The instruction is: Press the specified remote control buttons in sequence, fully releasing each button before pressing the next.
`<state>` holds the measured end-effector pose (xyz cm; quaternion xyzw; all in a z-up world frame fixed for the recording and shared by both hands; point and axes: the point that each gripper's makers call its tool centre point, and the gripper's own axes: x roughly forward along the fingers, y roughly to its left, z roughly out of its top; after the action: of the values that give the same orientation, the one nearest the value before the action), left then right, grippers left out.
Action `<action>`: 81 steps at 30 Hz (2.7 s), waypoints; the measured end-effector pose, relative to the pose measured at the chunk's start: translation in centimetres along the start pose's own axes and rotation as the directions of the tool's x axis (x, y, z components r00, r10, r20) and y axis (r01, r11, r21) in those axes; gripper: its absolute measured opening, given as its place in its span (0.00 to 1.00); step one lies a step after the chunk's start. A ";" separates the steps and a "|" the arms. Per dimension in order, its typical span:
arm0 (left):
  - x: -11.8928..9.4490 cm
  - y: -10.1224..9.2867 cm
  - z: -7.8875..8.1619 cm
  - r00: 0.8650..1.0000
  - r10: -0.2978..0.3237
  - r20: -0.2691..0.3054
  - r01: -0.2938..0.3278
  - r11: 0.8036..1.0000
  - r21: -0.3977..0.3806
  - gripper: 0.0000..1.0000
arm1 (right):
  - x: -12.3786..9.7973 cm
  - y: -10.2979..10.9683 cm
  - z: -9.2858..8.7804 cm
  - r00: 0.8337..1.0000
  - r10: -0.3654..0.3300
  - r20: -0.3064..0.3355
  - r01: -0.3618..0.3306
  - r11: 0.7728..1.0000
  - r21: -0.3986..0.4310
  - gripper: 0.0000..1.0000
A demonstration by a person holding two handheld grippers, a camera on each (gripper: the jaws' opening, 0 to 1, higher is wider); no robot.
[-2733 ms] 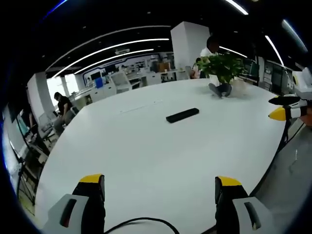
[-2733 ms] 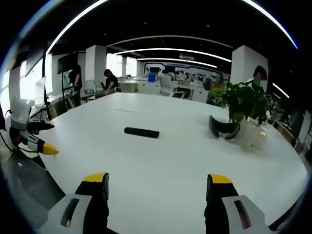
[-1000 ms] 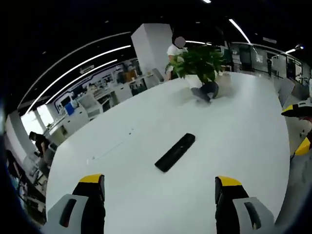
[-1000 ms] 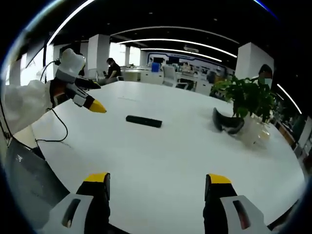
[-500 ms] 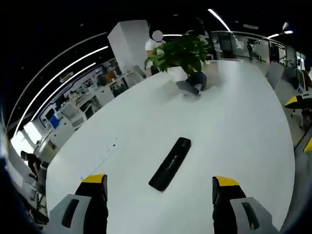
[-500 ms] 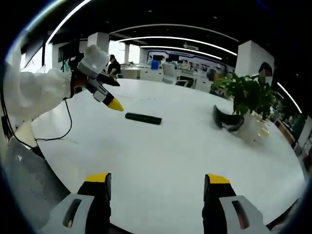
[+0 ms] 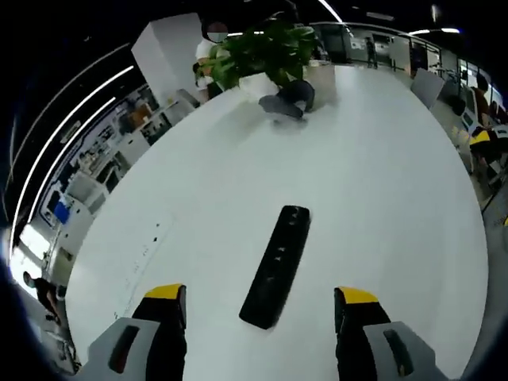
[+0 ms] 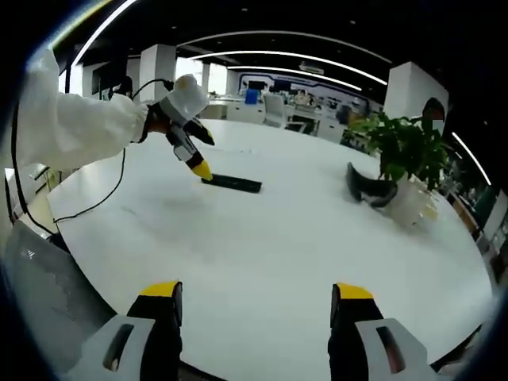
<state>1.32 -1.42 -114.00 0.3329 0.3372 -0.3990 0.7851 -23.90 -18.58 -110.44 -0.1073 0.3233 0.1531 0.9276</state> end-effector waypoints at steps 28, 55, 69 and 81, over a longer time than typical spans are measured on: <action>4.2 0.0 -2.3 0.950 -0.234 -0.209 0.239 0.971 0.000 0.58 | 0.2 -0.3 -0.3 0.999 -0.015 -0.030 0.015 1.000 -0.013 0.74; 4.2 -1.4 -2.7 0.902 -0.275 -0.333 0.312 0.948 0.063 0.24 | -0.2 -0.3 0.4 1.000 -0.013 0.012 0.013 1.000 -0.006 0.74; 3.3 -3.1 -3.5 0.890 -0.270 -0.367 0.312 0.948 0.060 0.23 | -0.4 -0.5 0.6 0.999 -0.025 0.029 0.025 1.000 -0.002 0.74; 2.0 -5.4 -4.4 0.893 -0.258 -0.369 0.301 0.952 0.064 0.23 | -0.4 -0.2 0.6 0.999 -0.017 0.036 0.017 1.000 -0.009 0.73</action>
<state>-3.57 -1.22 -119.38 0.3938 0.4940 -0.4601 0.6239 -23.81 -18.72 -109.70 -0.1116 0.3049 0.1486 0.9341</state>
